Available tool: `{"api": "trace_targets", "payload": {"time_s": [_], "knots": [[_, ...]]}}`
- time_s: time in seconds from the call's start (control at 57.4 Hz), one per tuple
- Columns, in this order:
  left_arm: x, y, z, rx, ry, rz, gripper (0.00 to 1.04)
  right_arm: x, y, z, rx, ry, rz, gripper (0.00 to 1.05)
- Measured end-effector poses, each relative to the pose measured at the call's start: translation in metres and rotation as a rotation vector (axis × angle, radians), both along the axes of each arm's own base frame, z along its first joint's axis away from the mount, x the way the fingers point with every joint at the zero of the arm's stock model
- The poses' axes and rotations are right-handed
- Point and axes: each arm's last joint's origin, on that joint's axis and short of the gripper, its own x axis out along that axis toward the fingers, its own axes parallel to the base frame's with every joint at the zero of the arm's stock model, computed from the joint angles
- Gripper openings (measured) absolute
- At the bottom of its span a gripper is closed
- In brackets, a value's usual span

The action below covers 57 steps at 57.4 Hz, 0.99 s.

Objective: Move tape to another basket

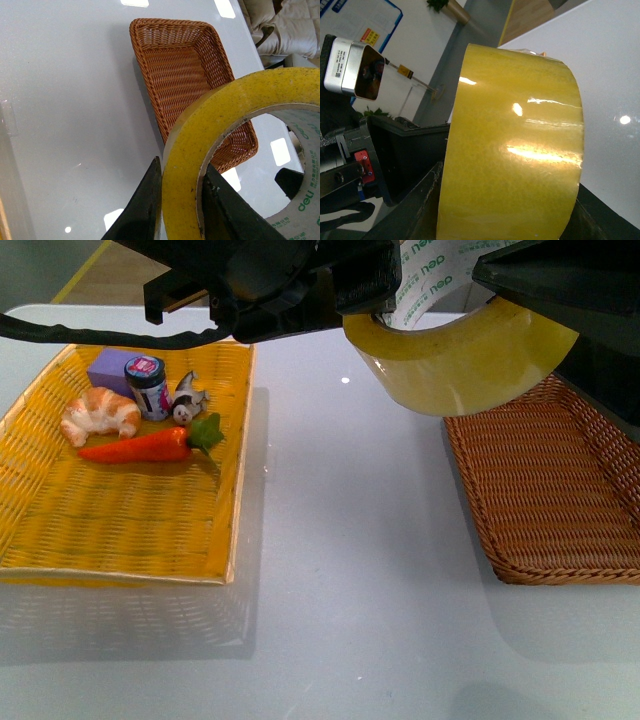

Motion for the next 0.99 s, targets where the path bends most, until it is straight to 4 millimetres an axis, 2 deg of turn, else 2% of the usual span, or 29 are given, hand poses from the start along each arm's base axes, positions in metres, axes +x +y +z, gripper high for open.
{"api": "trace_targets", "payload": {"time_s": [0.07,0.192,0.401,0.557,0.784,0.871,0.906,0.993], "knots": [[0.0,0.0,0.0,0.0,0.001,0.001,0.15,0.0,0.0,0.0,0.008,0.0,-0.003,0.49],[0.0,0.0,0.001,-0.008,-0.001,0.001,0.33,0.0,0.0,0.0,0.001,-0.008,-0.017,0.48],[0.0,0.003,0.013,-0.032,-0.043,0.021,0.65,0.0,-0.002,-0.002,-0.003,-0.003,-0.029,0.48],[-0.001,0.019,0.031,-0.06,-0.114,0.077,0.97,-0.003,-0.016,-0.002,0.012,-0.005,-0.068,0.48],[-0.014,0.063,0.059,-0.164,-0.242,0.167,0.96,-0.004,-0.049,-0.005,0.061,0.005,-0.158,0.47],[-0.026,0.08,0.066,-0.043,-0.526,0.41,0.83,-0.004,-0.06,-0.005,0.077,0.003,-0.188,0.47],[-0.036,0.095,0.066,0.048,-0.627,0.519,0.76,-0.004,-0.065,-0.005,0.081,0.002,-0.201,0.47],[-0.057,0.123,0.058,0.203,-0.716,0.624,0.62,-0.003,-0.074,-0.006,0.086,0.002,-0.227,0.47]]}}
